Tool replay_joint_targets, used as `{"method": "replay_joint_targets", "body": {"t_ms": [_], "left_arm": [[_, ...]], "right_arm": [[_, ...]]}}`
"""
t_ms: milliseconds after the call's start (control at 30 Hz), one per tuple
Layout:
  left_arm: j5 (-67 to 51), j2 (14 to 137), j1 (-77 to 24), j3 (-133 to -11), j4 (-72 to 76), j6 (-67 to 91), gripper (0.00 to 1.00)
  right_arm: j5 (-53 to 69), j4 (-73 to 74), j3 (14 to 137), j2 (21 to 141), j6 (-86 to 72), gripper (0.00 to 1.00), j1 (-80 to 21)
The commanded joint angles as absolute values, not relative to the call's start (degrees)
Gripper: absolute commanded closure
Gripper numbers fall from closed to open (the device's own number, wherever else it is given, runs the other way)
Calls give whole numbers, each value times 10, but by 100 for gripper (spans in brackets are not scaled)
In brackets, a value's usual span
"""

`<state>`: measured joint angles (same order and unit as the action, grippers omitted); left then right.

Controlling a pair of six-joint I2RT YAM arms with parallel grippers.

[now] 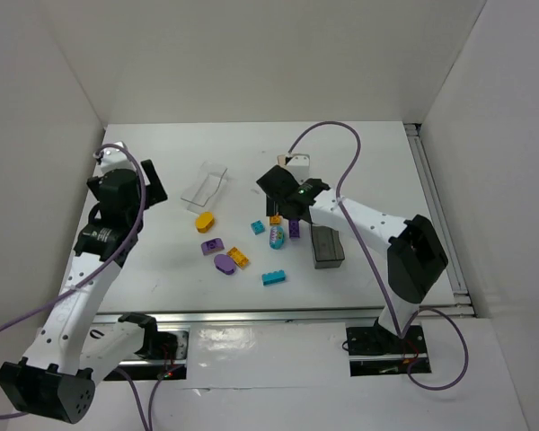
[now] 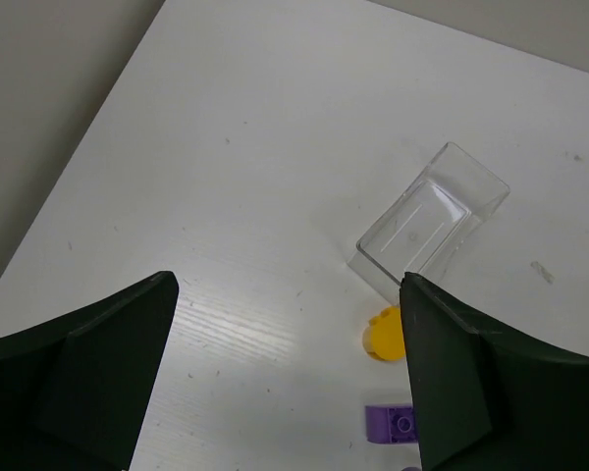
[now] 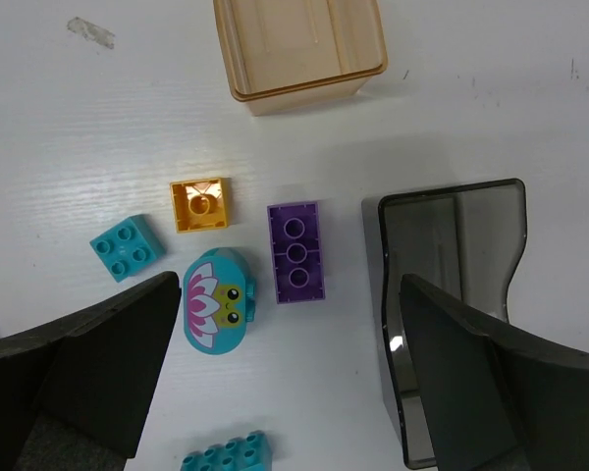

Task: Sort the legos into containers by color

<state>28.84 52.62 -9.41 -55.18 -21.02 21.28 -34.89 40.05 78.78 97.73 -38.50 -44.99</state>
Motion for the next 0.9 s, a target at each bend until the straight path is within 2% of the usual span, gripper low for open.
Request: {"method": "replay_joint_targets", "body": {"t_ms": [0, 300, 400, 500, 567, 633, 867], "left_arm": [[263, 526, -92, -575, -213, 205, 0], [272, 542, -92, -585, -258, 285, 0], [218, 542, -92, -598, -265, 290, 0], [167, 562, -92, -607, -293, 271, 0], [155, 574, -92, -613, -305, 271, 0], [155, 582, -92, -613, -313, 276, 0], [133, 582, -92, -602, -320, 287, 0]], "right_arm": [[-340, 375, 775, 972, -391, 0, -444], [-292, 298, 735, 926, -357, 0, -451], [-238, 222, 673, 884, -338, 7, -456], [-197, 188, 629, 869, -337, 22, -441], [-183, 188, 629, 882, -332, 35, -431], [-175, 188, 629, 896, -325, 42, -431], [-201, 206, 629, 937, -349, 42, -418]]}}
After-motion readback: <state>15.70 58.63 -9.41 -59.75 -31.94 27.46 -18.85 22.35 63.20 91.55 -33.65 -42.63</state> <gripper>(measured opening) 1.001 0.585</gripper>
